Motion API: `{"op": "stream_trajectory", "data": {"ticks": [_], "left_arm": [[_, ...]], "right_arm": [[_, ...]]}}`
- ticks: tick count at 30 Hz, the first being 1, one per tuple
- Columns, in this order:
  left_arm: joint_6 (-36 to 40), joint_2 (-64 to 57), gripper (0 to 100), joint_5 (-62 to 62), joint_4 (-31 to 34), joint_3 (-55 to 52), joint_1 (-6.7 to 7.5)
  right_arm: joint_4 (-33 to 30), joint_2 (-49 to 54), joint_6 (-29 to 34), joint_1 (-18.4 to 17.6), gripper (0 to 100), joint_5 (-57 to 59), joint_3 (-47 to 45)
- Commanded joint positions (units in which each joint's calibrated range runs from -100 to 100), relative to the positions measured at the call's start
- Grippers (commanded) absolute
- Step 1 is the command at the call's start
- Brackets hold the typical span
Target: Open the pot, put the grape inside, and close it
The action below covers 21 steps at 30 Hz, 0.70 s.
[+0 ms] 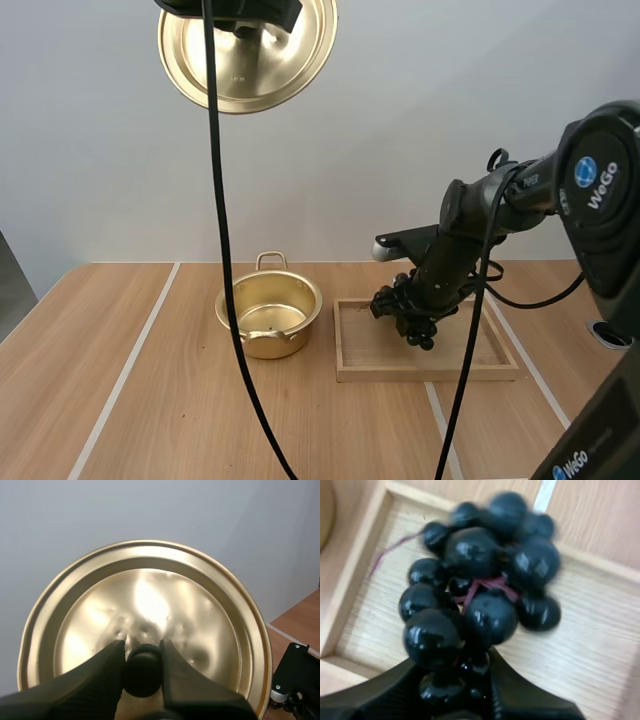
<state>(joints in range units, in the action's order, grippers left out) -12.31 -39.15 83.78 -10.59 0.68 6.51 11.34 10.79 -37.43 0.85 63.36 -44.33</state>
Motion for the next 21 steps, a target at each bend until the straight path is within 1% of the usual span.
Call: {"op": "stream_trajectory", "data": {"ticks": [1, 4, 5, 9, 11, 14, 18, 21], "left_arm": [[0.6, -0.4, 0, -0.5, -2.0, 0.5, 0.03], [0.6, -0.5, 0, -1.0, -2.5, 0.5, 0.03], [0.6, -0.8, 0, -1.5, -2.5, 0.5, 0.03], [0.6, -2.4, 0, -5.1, -2.8, 0.5, 0.03], [0.6, -3.6, 0, -5.7, -2.8, 0.6, 0.03], [0.6, -5.6, 0, -5.7, -2.8, 0.7, 0.03], [0.6, -7.6, 0, -5.7, -2.8, 0.7, 0.03], [0.6, -8.9, 0, -5.7, -2.8, 0.7, 0.03]], "right_arm": [[-1.4, 4.9, -0.9, 0.0, 0, 1.3, 0.3], [-1.9, 7.9, -1.0, 0.0, 0, 1.4, 0.3], [-1.9, 8.5, -1.9, 0.0, 0, 2.1, 0.7], [-1.4, 10.2, -3.2, 0.0, 0, 6.9, 4.1], [-0.1, 10.6, -4.2, 0.0, 0, 9.5, 6.5], [4.1, 10.8, -7.1, -0.4, 0, 11.8, 9.6], [4.7, 10.8, -7.3, -3.3, 0, 11.8, 11.5], [5.0, 10.5, -7.3, -6.4, 0, 10.7, 12.3]]}}
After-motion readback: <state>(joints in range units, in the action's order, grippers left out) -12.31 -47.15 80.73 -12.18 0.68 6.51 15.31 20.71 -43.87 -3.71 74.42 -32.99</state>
